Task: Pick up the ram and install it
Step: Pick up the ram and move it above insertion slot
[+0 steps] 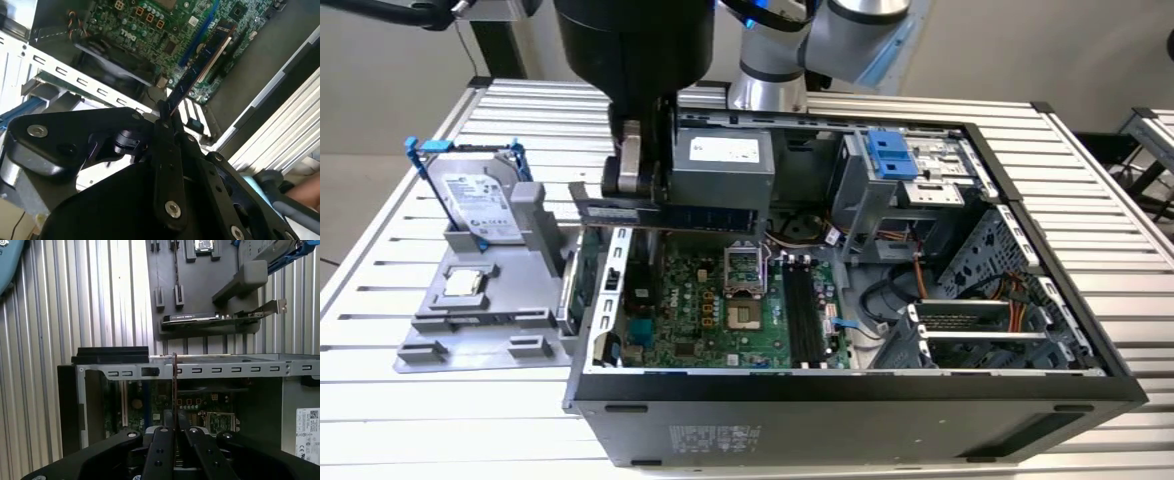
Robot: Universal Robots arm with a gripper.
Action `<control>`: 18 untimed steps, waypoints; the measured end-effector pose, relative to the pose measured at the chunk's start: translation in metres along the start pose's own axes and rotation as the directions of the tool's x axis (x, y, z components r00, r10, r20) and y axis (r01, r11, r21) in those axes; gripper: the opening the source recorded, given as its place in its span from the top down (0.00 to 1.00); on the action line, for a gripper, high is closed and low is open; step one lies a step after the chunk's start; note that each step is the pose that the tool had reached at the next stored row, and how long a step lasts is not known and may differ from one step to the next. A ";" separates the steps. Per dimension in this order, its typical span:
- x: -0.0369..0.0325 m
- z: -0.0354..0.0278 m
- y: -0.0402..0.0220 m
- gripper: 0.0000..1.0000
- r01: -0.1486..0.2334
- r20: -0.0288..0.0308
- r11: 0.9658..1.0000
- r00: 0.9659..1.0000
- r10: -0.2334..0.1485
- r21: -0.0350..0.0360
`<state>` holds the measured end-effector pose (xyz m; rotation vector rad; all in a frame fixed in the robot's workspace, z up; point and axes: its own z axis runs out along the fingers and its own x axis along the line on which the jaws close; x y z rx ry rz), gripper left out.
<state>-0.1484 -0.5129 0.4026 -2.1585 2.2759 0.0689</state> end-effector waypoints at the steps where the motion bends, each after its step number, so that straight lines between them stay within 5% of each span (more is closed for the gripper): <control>1: -0.0001 -0.0001 -0.0019 1.00 0.000 0.000 1.000 1.000 0.000 0.000; 18: -0.0018 -0.0009 -0.0325 1.00 0.000 0.000 1.000 1.000 0.000 -0.001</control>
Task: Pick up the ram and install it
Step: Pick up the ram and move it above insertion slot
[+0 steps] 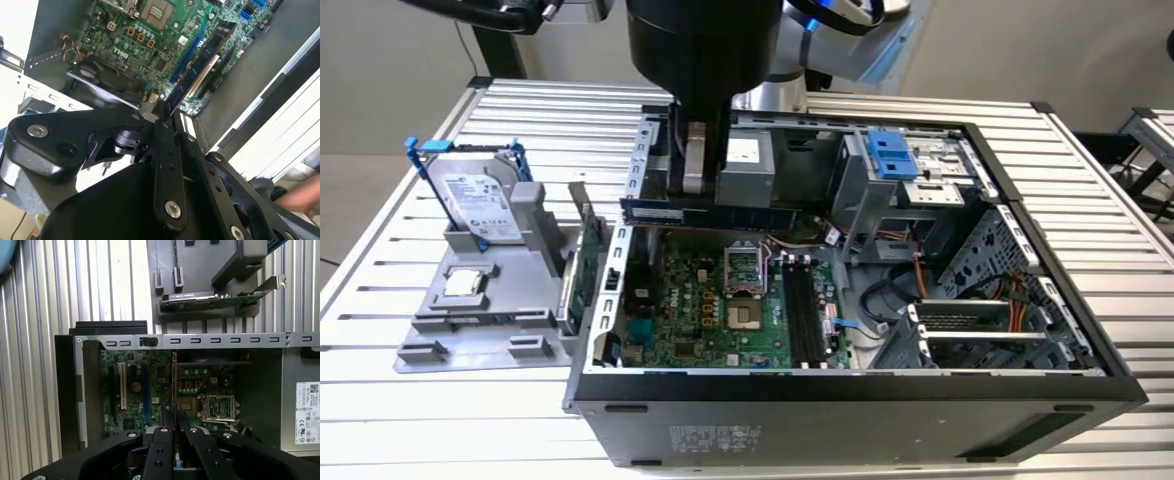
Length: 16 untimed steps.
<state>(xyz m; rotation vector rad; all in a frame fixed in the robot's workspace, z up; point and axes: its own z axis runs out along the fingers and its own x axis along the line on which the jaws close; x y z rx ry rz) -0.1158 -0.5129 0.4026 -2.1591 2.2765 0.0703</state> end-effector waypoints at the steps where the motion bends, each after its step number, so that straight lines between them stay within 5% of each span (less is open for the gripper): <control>1: -0.0001 0.0000 -0.0017 1.00 0.000 0.000 1.000 1.000 0.000 0.000; 16: -0.0017 -0.0010 -0.0326 1.00 0.000 0.000 1.000 1.000 0.000 -0.001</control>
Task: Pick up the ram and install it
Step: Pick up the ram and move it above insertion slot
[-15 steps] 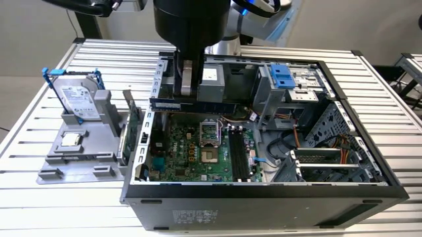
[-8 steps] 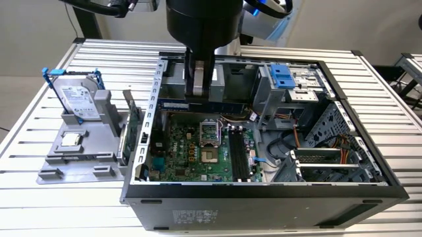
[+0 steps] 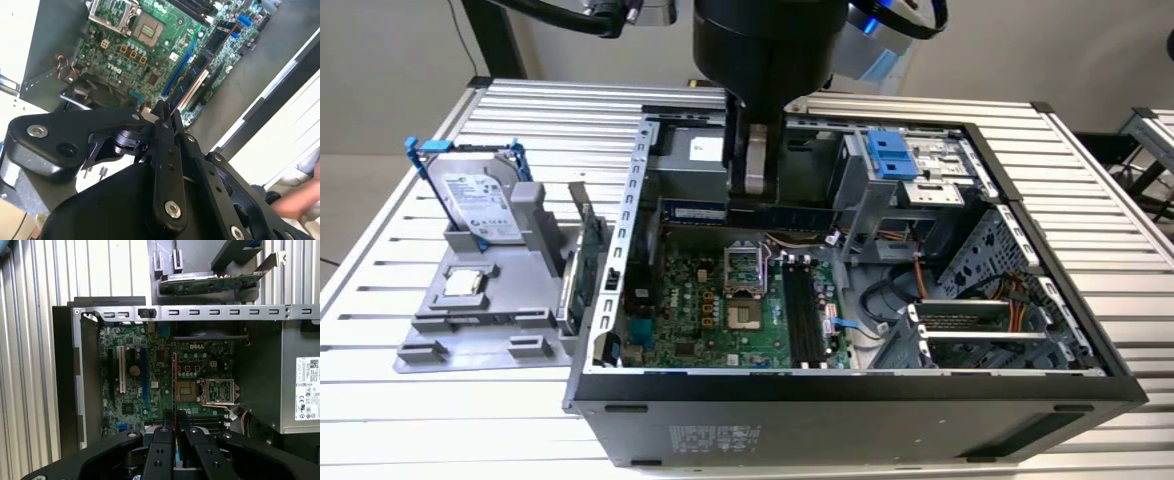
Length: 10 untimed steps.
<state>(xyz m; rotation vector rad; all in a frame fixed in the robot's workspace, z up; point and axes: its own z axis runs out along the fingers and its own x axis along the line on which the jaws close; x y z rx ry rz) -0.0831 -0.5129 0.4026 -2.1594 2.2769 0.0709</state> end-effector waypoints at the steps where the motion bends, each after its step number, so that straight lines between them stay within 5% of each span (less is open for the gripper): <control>1: -0.0002 -0.0001 -0.0031 1.00 0.000 0.000 1.000 1.000 0.000 0.000; 10: -0.0017 -0.0009 -0.0323 1.00 0.000 0.000 1.000 1.000 0.000 0.000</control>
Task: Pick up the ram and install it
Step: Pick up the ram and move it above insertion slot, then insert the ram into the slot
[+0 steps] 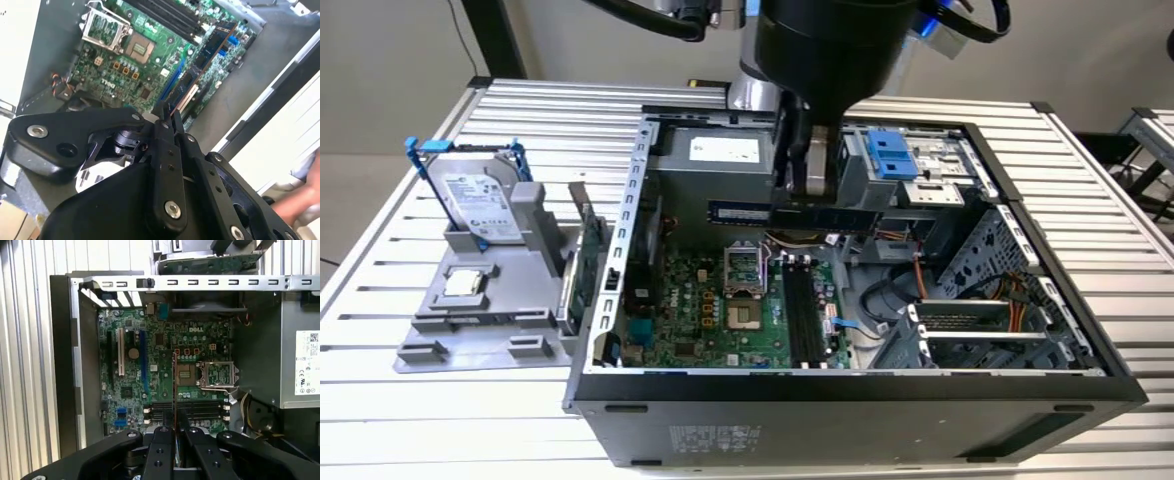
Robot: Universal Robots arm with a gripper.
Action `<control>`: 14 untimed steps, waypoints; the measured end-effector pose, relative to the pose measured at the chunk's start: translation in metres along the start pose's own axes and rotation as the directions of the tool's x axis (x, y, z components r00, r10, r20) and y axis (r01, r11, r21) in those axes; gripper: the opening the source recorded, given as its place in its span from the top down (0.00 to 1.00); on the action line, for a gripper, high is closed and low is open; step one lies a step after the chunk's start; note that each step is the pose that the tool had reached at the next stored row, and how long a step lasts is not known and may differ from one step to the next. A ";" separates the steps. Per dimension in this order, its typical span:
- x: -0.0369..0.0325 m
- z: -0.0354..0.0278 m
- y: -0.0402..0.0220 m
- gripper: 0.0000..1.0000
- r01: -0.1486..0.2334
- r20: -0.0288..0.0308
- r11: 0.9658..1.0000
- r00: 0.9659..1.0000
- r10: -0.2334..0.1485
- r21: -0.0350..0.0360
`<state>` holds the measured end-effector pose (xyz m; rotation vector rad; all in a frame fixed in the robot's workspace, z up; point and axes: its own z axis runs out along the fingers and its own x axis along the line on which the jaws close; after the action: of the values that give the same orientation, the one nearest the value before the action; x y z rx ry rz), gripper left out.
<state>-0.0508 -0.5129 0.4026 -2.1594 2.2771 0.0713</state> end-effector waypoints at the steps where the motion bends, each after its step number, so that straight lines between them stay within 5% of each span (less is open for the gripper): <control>1: -0.0002 -0.0001 -0.0033 1.00 0.000 0.000 1.000 1.000 0.000 0.000; 14: -0.0020 -0.0011 -0.0388 1.00 0.000 0.000 1.000 1.000 0.000 0.000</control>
<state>-0.0120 -0.5129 0.4026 -2.1597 2.2770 0.0714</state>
